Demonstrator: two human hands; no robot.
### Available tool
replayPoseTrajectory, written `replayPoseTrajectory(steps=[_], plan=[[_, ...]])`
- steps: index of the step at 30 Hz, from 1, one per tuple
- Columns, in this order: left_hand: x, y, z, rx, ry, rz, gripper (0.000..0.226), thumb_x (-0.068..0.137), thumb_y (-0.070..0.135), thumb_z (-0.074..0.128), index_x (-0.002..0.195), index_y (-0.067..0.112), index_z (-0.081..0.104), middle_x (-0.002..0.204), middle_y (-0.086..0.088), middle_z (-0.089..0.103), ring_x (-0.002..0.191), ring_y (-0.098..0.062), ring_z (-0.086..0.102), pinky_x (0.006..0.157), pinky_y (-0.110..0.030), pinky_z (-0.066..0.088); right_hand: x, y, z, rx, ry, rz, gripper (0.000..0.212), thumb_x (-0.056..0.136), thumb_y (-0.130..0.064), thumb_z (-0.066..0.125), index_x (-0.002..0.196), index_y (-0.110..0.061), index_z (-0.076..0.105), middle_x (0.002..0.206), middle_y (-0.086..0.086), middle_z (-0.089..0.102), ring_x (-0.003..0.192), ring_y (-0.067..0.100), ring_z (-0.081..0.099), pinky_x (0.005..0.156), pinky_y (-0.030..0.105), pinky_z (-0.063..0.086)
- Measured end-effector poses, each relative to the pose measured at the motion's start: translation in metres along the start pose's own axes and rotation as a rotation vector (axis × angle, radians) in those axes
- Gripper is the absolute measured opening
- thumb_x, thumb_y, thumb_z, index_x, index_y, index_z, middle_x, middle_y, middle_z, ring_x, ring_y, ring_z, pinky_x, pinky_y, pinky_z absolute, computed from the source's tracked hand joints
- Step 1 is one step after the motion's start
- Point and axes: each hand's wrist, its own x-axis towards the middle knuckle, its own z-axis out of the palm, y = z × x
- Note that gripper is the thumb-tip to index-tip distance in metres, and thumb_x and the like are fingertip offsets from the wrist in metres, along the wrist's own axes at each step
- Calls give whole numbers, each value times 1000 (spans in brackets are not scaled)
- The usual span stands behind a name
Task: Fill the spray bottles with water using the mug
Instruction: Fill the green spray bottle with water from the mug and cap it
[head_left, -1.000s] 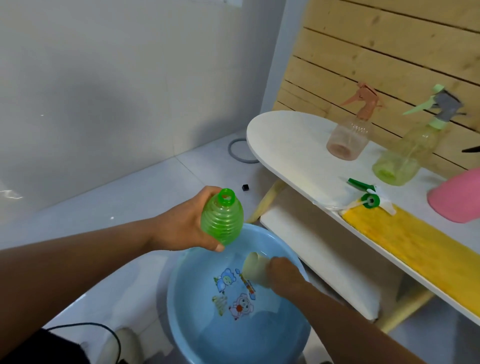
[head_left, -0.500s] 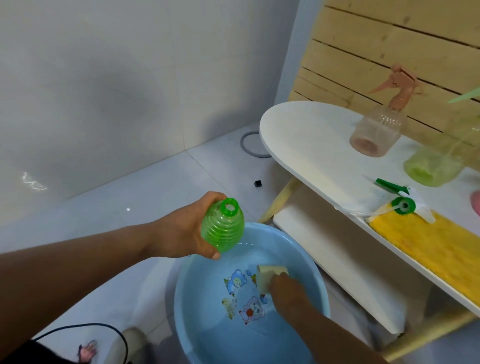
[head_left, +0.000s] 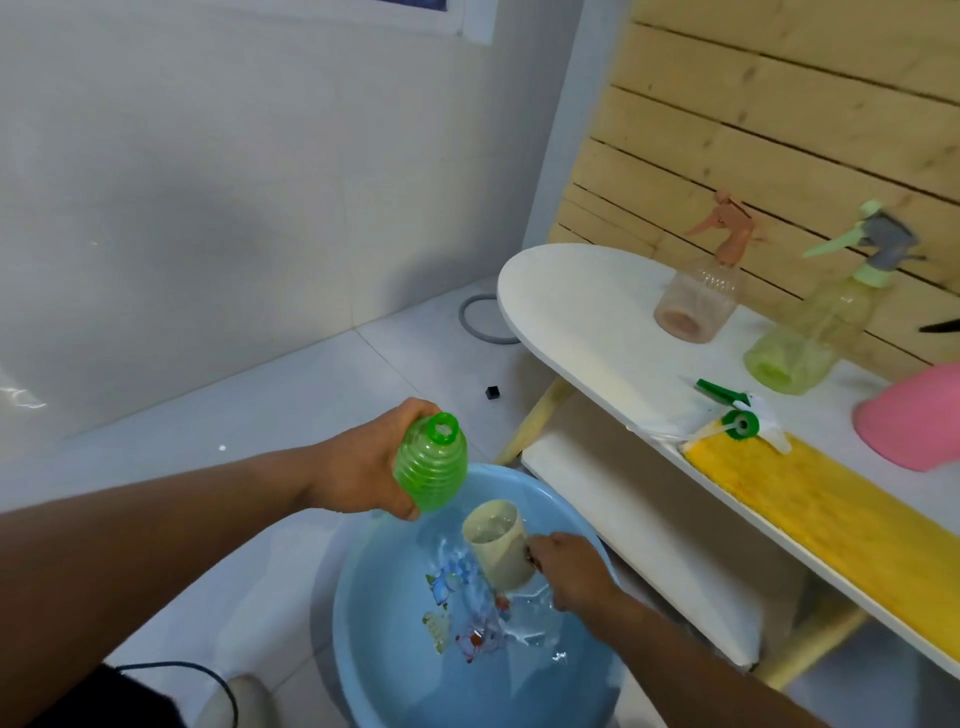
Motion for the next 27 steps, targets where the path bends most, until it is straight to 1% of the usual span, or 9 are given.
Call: replayPoseTrajectory(steps=[3,6,8,10,11,14,18,23,27], plan=[[-3,2,-4,2,14,-6,101,53,41,96,138,31,42,129,8,59,121,-13,60,101,-41,54,-20,-27,-23,73,93,-65,31,88,-35,63,65,-17,53,60,0,46,55,18,41,53,30,35],[-7,3,-8,2,46,-26,104,46,47,96,135,33,44,125,9,63,117,-15,63,99,-41,55,-47,-57,-47,126,125,-138,37,86,-40,68,62,-18,49,54,-4,40,54,17,36,54,30,32],[-9,4,-11,2,66,-43,101,45,42,95,132,35,44,123,10,63,114,-11,64,94,-33,56,-65,-76,-62,138,153,-195,41,88,-45,67,60,-19,51,49,-8,40,51,15,37,54,29,32],[-11,5,-12,-24,93,-60,98,47,32,95,131,33,44,121,7,63,109,-7,64,85,-21,55,-82,-94,-76,143,192,-244,45,89,-43,67,55,-20,48,46,-12,41,49,13,38,53,28,33],[-12,5,-12,-38,104,-66,97,47,29,94,130,32,45,121,5,63,107,-7,64,83,-19,55,-90,-103,-83,142,210,-266,46,89,-41,67,53,-21,47,44,-12,41,46,10,38,53,27,33],[-14,10,-9,-72,106,-74,97,43,31,94,128,30,46,120,3,65,111,-14,66,84,-25,57,-109,-124,-102,143,252,-337,43,89,-37,68,56,-21,46,45,-13,41,41,7,35,52,25,31],[-13,23,9,-92,63,-53,97,45,33,97,128,29,48,120,4,67,114,-16,67,95,-39,58,-124,-136,-118,120,299,-417,43,87,-43,70,57,-20,49,51,-9,42,48,11,36,54,27,33],[-7,44,30,-94,-6,-32,102,49,38,97,135,31,44,124,10,66,116,-8,65,101,-37,56,-129,-146,-125,102,363,-472,43,85,-44,72,56,-19,51,47,-12,44,46,7,37,55,27,34],[-4,49,31,-75,-3,-39,106,47,43,96,138,32,43,124,12,65,117,-7,64,102,-39,55,-127,-147,-128,60,399,-486,42,85,-46,71,58,-18,54,45,-12,45,45,6,37,55,27,33]])
